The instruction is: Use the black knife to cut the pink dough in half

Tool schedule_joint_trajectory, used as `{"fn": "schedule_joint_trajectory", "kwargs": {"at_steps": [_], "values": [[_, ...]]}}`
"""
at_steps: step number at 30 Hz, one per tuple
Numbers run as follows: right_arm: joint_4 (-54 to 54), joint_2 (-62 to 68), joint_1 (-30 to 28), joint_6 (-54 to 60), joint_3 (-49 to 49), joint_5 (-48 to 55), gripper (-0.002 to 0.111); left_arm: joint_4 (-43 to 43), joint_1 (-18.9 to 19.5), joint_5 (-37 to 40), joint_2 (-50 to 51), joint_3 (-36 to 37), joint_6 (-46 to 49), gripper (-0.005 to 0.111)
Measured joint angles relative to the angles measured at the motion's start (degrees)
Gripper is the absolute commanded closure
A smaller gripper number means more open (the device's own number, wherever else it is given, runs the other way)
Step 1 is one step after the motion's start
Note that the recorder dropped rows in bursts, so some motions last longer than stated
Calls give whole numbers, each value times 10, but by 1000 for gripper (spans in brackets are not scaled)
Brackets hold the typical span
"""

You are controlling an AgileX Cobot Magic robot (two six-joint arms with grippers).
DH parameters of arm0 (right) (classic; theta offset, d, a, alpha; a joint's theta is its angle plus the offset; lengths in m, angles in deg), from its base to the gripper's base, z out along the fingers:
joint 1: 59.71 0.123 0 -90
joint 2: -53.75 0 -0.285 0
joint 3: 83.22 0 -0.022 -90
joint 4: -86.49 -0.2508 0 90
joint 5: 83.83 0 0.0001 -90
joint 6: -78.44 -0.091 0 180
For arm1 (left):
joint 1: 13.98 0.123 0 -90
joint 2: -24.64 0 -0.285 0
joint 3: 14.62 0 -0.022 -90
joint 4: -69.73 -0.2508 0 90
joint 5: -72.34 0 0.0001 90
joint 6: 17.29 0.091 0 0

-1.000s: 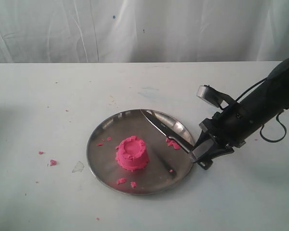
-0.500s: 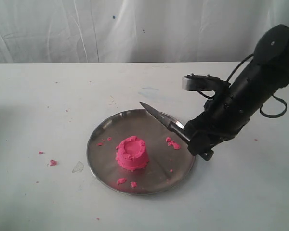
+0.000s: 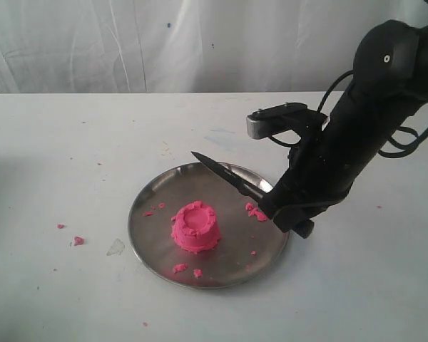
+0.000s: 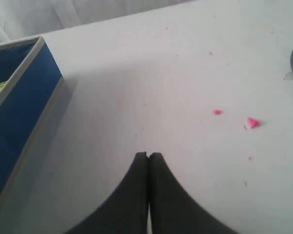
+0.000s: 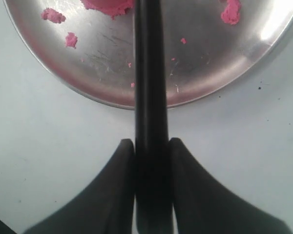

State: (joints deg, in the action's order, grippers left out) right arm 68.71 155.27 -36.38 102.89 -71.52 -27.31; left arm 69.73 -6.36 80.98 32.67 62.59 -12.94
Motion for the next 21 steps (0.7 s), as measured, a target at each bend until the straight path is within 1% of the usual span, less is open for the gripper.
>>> {"fn": "schedule_joint_trajectory", "kwargs": {"at_steps": [2, 4, 6, 10, 13, 15, 18, 21], "values": [[0, 0, 0, 0, 0, 0, 108, 45, 0, -48, 0, 0, -43, 107], [0, 0, 0, 0, 0, 0, 108, 106, 0, -125, 0, 0, -105, 107], [0, 0, 0, 0, 0, 0, 108, 141, 0, -214, 0, 0, -162, 107], [0, 0, 0, -3, 0, 0, 108, 163, 0, -404, -1, 0, -253, 107], [-1, 0, 0, -4, 0, 0, 108, 169, 0, -512, -1, -5, -330, 107], [-1, 0, 0, -4, 0, 0, 108, 169, 0, -536, -2, -28, -352, 107], [-6, 0, 0, -4, 0, 0, 108, 144, 0, -537, 7, -93, -353, 107], [-20, 0, 0, -4, 0, 0, 108, 57, 0, -519, 44, -167, -314, 107]]}}
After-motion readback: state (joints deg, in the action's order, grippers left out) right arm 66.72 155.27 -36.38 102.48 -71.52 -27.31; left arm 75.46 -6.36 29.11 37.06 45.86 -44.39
